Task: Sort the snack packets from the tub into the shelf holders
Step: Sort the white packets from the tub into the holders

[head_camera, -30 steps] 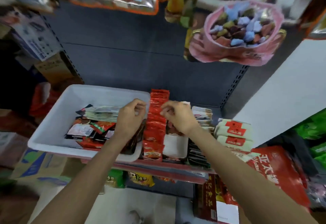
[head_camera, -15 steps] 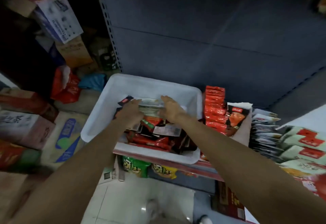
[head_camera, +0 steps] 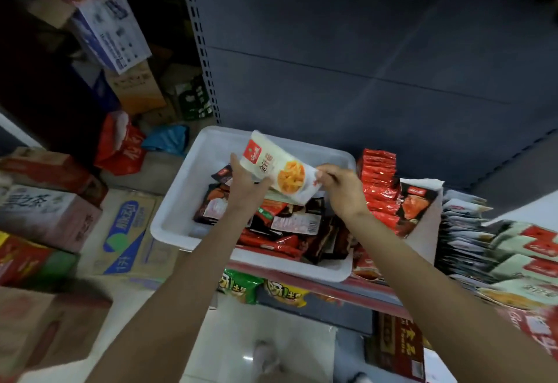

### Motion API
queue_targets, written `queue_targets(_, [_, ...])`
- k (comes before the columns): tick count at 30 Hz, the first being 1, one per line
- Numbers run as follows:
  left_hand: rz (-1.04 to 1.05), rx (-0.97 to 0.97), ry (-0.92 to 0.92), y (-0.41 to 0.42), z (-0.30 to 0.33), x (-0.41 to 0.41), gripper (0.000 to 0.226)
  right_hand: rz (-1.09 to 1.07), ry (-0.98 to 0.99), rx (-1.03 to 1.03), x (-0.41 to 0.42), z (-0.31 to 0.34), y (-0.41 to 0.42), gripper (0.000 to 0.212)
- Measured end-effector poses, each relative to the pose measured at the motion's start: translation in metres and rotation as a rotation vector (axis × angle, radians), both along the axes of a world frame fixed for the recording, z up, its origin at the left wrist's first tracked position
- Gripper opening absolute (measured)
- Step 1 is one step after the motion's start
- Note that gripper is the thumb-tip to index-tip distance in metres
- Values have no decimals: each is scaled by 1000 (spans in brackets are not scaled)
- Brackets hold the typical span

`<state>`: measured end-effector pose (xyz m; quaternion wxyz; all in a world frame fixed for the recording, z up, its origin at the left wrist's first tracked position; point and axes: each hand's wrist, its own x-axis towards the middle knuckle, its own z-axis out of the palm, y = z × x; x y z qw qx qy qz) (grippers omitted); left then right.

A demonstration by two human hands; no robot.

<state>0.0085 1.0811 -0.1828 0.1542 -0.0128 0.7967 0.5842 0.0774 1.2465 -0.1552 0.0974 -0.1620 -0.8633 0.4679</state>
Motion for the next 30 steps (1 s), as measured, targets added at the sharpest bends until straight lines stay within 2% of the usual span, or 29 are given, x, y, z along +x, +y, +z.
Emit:
queue_targets(2, [-20,64,-1,14,12,11,79,-36,-1,-201,15,14,13,18])
queue_targets(5, [-15,232,0,37,29,30,54,-64,-8,-354,39,29,43,21])
queue_targets(7, [-38,305,-12,57,44,47,56,-84,-13,-404,56,38,66,20])
queue_targets(10, [-156,298,-10,96,60,77,62,-111,-25,-393,86,54,105,7])
queue_targets(14, [-323,312,25,174,79,127,73,-123,-25,-436,138,69,171,13])
queue_targets(16, [-334,311,43,214,81,148,72,-172,32,-413,166,74,203,13])
queue_targets(18, [-359,224,124,247,78,165,59,-267,122,-404,192,80,234,4])
queue_targets(21, [-580,-110,348,283,65,186,43,-371,225,-424,220,85,271,10])
queue_targets(23, [-757,-337,503,301,57,198,43,-387,271,-431,232,86,289,13])
queue_targets(25, [-823,-481,579,314,54,205,43,-383,316,-440,239,84,300,15])
queue_targets(28, [-830,-558,561,322,57,206,39,-367,364,-462,246,78,309,12])
queue_targets(30, [-827,-549,552,322,61,204,32,-362,391,-496,248,73,312,2])
